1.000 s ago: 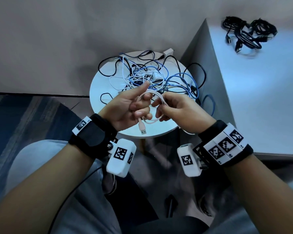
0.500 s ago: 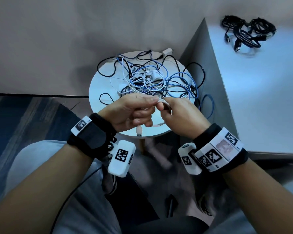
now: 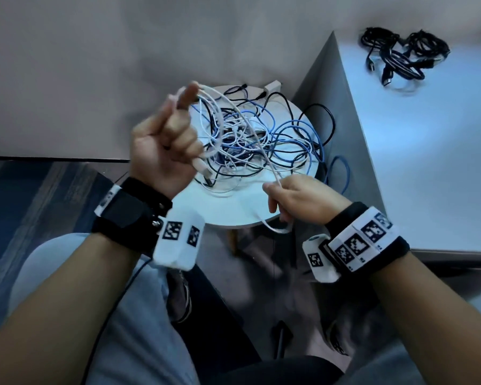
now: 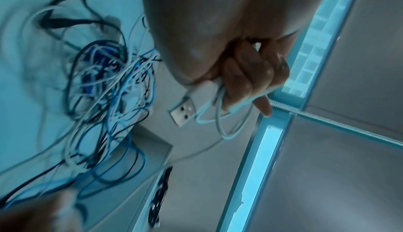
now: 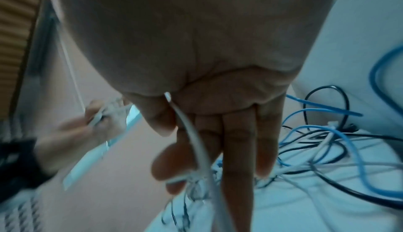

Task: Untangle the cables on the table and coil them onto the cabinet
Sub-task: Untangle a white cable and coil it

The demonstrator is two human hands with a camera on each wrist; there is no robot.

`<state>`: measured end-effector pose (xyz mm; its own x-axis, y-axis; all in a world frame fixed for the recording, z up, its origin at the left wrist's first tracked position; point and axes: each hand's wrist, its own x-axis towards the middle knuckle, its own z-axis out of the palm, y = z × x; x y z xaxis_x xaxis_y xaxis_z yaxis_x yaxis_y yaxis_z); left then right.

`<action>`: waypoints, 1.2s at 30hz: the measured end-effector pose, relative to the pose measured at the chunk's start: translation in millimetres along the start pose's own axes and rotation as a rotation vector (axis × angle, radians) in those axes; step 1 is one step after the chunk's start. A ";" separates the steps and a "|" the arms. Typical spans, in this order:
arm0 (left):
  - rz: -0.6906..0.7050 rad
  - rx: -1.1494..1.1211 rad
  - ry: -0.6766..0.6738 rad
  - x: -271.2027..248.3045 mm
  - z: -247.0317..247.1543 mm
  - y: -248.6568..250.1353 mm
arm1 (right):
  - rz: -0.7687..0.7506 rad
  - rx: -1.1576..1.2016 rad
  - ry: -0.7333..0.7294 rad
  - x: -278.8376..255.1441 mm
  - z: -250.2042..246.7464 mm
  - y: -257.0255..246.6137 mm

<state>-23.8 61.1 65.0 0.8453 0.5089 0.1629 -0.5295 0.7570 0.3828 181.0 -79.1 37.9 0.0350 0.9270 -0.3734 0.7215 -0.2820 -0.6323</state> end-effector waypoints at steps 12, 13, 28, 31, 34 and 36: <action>-0.238 0.582 0.275 -1.8 4.4 -32.0 | -0.113 0.107 0.576 -3.0 1.2 -23.3; -0.288 0.583 0.276 -2.0 5.8 -34.5 | -0.159 0.097 0.645 -4.8 1.2 -28.1; -0.330 0.391 0.222 -0.4 9.5 -58.6 | -0.196 1.026 0.290 6.5 19.8 -32.6; -0.293 0.325 0.179 -0.9 10.9 -57.7 | -0.156 1.175 0.224 4.0 24.1 -37.7; -0.260 0.342 0.195 -1.9 9.4 -57.2 | -0.079 1.241 0.205 5.3 34.3 -41.8; -0.225 0.373 0.199 -1.3 8.8 -56.3 | -0.060 1.293 0.162 5.9 41.6 -43.6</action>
<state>5.5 14.2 51.3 0.8866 0.4456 -0.1242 -0.2430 0.6772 0.6945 121.0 -71.6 35.0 0.1738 0.9400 -0.2937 -0.4557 -0.1876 -0.8701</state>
